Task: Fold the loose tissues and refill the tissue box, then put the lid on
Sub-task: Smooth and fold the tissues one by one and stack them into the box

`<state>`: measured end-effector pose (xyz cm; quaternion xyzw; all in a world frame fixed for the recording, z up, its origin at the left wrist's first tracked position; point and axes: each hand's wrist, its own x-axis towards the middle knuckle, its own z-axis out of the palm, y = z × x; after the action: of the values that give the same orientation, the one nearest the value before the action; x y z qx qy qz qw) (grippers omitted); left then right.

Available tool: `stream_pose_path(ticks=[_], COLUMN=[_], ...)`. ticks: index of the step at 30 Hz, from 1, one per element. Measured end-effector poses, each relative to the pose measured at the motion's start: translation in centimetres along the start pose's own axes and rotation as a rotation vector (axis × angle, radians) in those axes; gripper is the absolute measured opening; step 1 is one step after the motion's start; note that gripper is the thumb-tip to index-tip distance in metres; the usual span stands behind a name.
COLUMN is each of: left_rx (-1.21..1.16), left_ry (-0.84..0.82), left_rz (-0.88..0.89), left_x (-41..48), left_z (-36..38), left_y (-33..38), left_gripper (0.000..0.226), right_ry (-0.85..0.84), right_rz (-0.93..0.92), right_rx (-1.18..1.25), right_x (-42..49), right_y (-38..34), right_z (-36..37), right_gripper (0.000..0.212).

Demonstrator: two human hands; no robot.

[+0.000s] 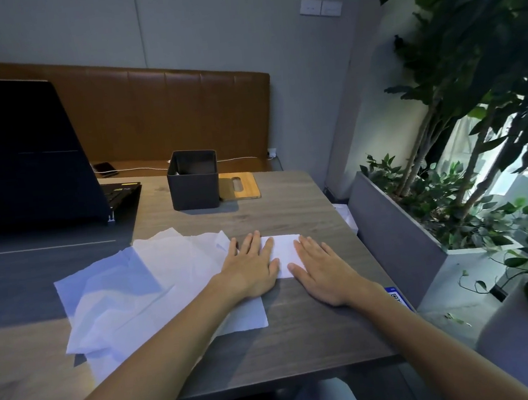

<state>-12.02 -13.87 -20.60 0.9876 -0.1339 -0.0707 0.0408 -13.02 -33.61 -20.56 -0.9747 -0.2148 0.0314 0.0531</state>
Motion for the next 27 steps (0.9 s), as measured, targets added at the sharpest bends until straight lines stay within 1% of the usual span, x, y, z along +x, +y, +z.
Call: stream_pose_path(ticks=[3, 5, 6, 7, 8, 9, 10, 11, 12, 14, 15, 18, 19, 20, 21, 22, 25, 26, 27], left_rx=[-0.014, -0.023, -0.025, -0.027, -0.029, -0.033, -0.038, -0.041, -0.04, -0.037, -0.035, -0.039, -0.051, -0.082, -0.143, -0.255, -0.807, -0.966, -1.128], left_ry=[0.027, 0.062, 0.08, 0.095, 0.107, 0.115, 0.121, 0.127, 0.133, 0.141, 0.146, 0.142, 0.142, 0.152, 0.183, 0.241, 0.472, 0.516, 0.507], left_rz=[-0.027, -0.044, -0.053, -0.059, -0.065, -0.072, -0.08, -0.09, -0.097, -0.1, -0.101, -0.104, -0.1, -0.093, -0.084, -0.077, -0.124, -0.172, -0.225], left_x=[-0.6, -0.8, -0.9, -0.9, -0.8, -0.9, -0.9, -0.9, -1.0, -1.0, -0.9, -0.9, -0.9, -0.9, -0.9, -0.9, -0.5, -0.3, 0.1], left_z=[0.2, 0.6, 0.8, 1.0, 1.1, 1.2, 1.3, 1.4, 1.4, 1.5, 1.6, 1.4, 1.3, 1.2, 1.0, 0.5, -1.6, -2.6, -3.4], left_y=[-0.6, -0.6, -0.6, -0.5, -0.4, -0.3, -0.2, -0.2, -0.1, -0.1, -0.1, -0.1, -0.2, -0.3, -0.5, -0.7, -1.4, -1.6, -2.1], left_gripper=[0.071, 0.075, 0.076, 0.077, 0.078, 0.079, 0.079, 0.079, 0.079, 0.078, 0.078, 0.077, 0.077, 0.076, 0.075, 0.072, 0.064, 0.066, 0.067], right_ry=[-0.016, 0.041, 0.093, 0.155, 0.23, 0.293, 0.333, 0.321, 0.308, 0.248, 0.22, 0.15, 0.154, 0.179, 0.218, 0.257, 0.345, 0.364, 0.386], right_rz=[0.034, 0.028, 0.031, 0.047, 0.073, 0.093, 0.121, 0.155, 0.192, 0.287, 0.314, 0.349, 0.341, 0.326, 0.307, 0.284, 0.198, 0.17, 0.137], right_rx=[0.027, 0.116, 0.179, 0.233, 0.27, 0.28, 0.287, 0.316, 0.371, 0.464, 0.511, 0.646, 0.668, 0.687, 0.711, 0.753, 0.903, 0.922, 0.933], right_x=[0.1, 0.2, 0.4, 0.6, 0.8, 1.0, 1.4, 1.8, 2.1, 2.9, 3.4, 4.2, 4.5, 4.6, 4.7, 4.6, 4.6, 4.5, 4.5], right_y=[0.3, 0.4, 0.5, 0.5, 0.4, 0.2, -0.1, -0.6, -1.1, -1.7, -1.8, -2.2, -2.2, -2.2, -2.2, -2.4, -2.9, -3.3, -3.7], right_z=[-0.1, -0.2, -0.3, -0.6, -0.7, -1.2, -1.4, -1.7, -2.1, -3.1, -3.4, -4.2, -4.2, -4.2, -4.3, -4.5, -5.8, -6.6, -7.3], right_gripper=[0.067, 0.063, 0.057, 0.043, 0.024, 0.01, 0.021, 0.029, 0.029, 0.02, 0.019, 0.021, 0.025, 0.034, 0.043, 0.046, 0.042, 0.041, 0.04])
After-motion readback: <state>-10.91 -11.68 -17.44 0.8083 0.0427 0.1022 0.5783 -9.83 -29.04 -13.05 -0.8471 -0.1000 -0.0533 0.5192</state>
